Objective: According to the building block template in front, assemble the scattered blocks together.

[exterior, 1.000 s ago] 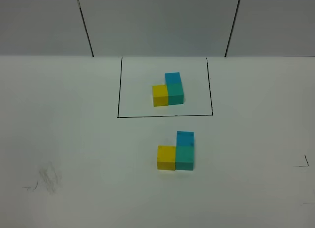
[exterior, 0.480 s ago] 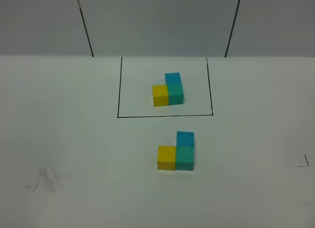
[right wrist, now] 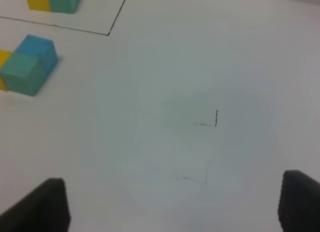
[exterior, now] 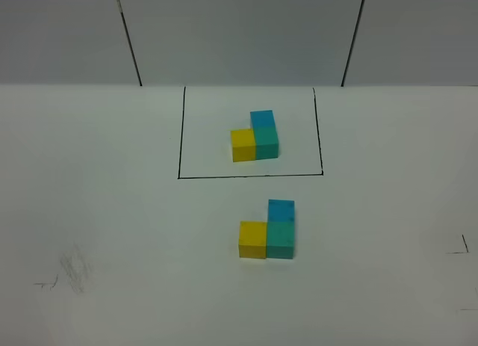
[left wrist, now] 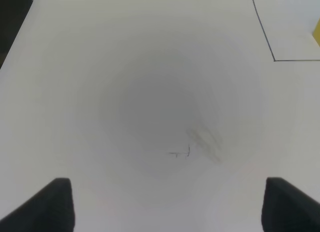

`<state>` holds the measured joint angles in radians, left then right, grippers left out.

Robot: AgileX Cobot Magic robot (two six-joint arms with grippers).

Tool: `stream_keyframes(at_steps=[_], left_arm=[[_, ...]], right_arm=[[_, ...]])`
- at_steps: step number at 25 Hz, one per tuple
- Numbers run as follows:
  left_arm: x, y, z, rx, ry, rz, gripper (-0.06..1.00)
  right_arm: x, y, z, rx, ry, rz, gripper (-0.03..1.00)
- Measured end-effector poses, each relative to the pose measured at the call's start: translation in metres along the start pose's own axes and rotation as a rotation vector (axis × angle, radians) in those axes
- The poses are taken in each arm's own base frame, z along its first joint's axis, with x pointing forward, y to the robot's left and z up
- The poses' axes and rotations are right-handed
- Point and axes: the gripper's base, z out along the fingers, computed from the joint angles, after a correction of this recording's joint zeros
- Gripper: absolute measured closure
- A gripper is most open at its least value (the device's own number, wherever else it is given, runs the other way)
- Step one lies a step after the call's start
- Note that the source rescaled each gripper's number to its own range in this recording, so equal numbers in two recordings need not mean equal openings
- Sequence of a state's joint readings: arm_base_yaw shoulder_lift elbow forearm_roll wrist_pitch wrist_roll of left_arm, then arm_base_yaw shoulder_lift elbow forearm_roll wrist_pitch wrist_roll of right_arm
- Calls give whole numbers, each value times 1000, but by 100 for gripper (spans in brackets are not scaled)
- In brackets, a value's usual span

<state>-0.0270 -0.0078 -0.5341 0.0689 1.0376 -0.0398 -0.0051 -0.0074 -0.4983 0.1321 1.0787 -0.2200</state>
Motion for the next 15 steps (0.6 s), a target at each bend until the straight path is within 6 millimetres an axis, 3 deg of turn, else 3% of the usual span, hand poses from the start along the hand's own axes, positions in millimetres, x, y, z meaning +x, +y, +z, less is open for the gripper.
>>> stream_keyframes(at_steps=[15], left_arm=[[0,0,0,0,0,0,24]], right_arm=[[0,1,0,-35,-7,-5,63]])
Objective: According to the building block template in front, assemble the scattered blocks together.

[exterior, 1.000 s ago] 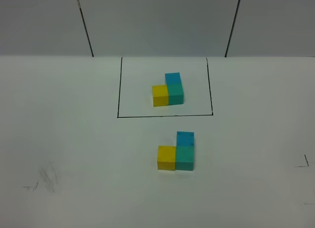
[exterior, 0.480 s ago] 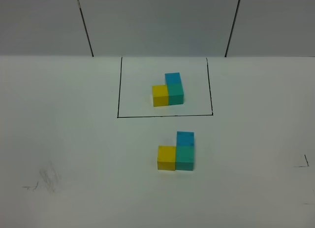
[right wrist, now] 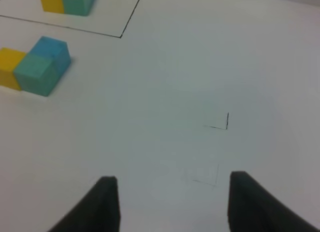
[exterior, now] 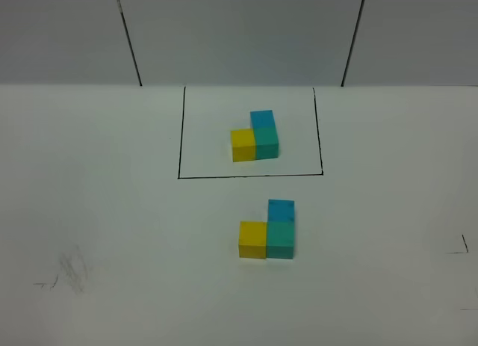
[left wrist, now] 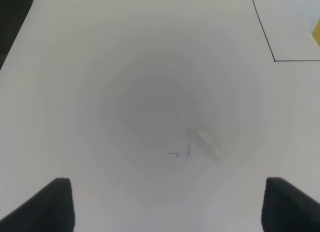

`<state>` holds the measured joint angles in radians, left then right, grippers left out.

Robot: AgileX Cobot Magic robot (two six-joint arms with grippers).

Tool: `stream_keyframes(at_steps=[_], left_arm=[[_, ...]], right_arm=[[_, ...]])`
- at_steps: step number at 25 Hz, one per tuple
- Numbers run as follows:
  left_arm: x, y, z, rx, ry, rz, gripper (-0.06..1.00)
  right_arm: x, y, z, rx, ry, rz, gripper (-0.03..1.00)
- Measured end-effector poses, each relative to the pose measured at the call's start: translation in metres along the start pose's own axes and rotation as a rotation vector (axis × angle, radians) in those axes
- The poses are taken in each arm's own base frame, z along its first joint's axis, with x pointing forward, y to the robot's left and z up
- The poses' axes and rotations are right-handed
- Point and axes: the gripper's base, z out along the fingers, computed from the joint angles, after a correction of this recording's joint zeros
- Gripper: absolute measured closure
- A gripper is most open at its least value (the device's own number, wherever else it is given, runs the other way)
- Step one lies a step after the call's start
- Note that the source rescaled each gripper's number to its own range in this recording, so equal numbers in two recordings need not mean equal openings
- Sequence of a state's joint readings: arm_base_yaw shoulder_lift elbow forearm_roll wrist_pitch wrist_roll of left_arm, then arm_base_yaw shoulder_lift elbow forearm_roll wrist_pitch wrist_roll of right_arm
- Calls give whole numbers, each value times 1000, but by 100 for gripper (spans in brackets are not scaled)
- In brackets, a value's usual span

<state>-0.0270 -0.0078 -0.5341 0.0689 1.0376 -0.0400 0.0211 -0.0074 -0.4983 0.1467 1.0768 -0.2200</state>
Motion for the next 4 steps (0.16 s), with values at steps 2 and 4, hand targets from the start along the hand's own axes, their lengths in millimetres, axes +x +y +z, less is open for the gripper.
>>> stream_keyframes(at_steps=[2,4], left_arm=[[0,0,0,0,0,0,24],[0,0,0,0,0,0,24]], right_arm=[[0,0,0,-6,-1,0,69],[0,0,0,-7,-1,1,76]])
